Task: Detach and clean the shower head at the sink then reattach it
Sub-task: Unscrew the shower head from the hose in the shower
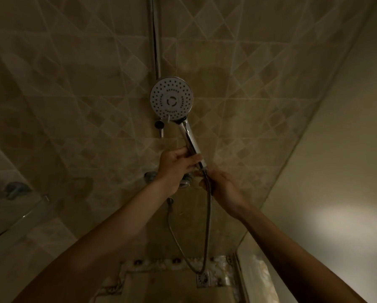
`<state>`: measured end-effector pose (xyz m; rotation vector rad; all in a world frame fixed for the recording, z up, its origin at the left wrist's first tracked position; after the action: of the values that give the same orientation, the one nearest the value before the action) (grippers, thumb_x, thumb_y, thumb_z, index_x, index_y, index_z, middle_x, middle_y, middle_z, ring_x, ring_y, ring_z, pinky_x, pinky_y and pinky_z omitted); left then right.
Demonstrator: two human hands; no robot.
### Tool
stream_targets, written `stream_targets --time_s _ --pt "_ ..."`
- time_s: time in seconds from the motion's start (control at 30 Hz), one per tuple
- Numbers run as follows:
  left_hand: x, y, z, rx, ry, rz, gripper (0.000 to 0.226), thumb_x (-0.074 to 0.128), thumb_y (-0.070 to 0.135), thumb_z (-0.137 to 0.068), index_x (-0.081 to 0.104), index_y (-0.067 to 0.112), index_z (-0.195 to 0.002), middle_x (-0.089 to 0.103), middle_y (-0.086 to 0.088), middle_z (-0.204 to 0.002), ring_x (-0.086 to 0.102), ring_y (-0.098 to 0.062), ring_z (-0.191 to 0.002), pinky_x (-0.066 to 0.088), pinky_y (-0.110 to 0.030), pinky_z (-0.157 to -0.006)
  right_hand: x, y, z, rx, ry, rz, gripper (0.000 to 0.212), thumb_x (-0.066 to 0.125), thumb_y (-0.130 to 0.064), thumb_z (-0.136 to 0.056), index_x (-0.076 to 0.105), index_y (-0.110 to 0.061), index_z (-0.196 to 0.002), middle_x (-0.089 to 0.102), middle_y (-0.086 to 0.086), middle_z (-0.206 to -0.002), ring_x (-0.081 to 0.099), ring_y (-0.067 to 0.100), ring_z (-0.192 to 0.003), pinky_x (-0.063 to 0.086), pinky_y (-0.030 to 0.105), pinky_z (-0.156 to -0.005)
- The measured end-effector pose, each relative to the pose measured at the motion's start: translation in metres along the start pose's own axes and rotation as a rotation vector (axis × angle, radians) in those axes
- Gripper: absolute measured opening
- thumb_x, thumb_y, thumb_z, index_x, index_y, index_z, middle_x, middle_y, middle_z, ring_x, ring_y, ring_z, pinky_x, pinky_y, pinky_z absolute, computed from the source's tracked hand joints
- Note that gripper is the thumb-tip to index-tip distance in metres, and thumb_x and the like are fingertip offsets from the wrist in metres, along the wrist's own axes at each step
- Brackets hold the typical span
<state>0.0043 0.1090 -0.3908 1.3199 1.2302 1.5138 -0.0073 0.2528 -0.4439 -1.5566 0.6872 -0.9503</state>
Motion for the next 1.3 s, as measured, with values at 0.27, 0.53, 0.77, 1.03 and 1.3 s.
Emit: stream_targets --time_s 0.27,0.53,0.77,1.03,1.3 --pt "-0.004 -0.005 -0.001 -0.026 0.017 -0.002 0.015 0.075 0.003 -0.085 0.078 0.01 -0.097 0.079 -0.01 -0.099 0.074 -0.027 -0.102 0.056 -0.045 -0.099 -0.015 0.002 -0.004 -0.053 0.084 0.052 0.012 0.08 -0.027 -0.086 0.08 -0.025 -0.097 0.08 0.002 -0.094 0.075 0.012 -0.084 0.057 0.023 -0.074" --pt "0.0 -0.006 -0.002 -0.02 0.041 0.012 0.018 0.074 0.003 -0.086 0.076 0.008 -0.104 0.079 -0.01 -0.104 0.073 -0.025 -0.106 0.055 -0.044 -0.099 -0.011 -0.002 -0.001 -0.151 0.32 0.089 0.024 0.085 -0.007 -0.082 0.066 -0.012 -0.096 0.076 -0.004 -0.085 0.072 0.009 -0.073 0.054 0.018 -0.062" --pt "-0.005 -0.003 -0.005 -0.003 0.047 0.035 0.022 0.074 0.0 -0.086 0.075 0.003 -0.107 0.079 -0.01 -0.101 0.075 -0.024 -0.099 0.06 -0.037 -0.091 -0.004 0.005 -0.007 -0.051 0.079 0.194 0.025 0.054 -0.039 -0.101 0.075 -0.03 -0.112 0.076 -0.012 -0.098 0.07 0.002 -0.087 0.053 0.02 -0.073" --pt "-0.012 -0.007 -0.006 -0.006 0.026 0.035 0.013 0.076 0.003 -0.084 0.079 0.012 -0.092 0.08 -0.007 -0.091 0.076 -0.022 -0.093 0.059 -0.042 -0.094 -0.013 0.007 -0.01 -0.091 0.135 0.146 0.014 0.077 -0.023 -0.091 0.074 -0.016 -0.103 0.078 -0.002 -0.088 0.073 0.008 -0.079 0.055 0.018 -0.068" --pt "-0.011 -0.006 -0.005 -0.008 0.022 0.03 0.017 0.077 0.005 -0.084 0.079 0.015 -0.098 0.08 -0.007 -0.101 0.075 -0.021 -0.102 0.057 -0.042 -0.097 -0.006 0.009 -0.003 -0.084 0.231 0.092 0.027 0.077 -0.016 -0.09 0.064 -0.008 -0.112 0.078 -0.006 -0.088 0.073 0.005 -0.076 0.055 0.017 -0.063"
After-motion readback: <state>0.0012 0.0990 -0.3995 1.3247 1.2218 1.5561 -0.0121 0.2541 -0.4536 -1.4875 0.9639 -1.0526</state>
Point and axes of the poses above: each hand's wrist, its own z-axis away from the middle knuckle, its own x-axis out of the palm, y = z × x, the point moved 7 cm from there along -z, towards the middle knuckle
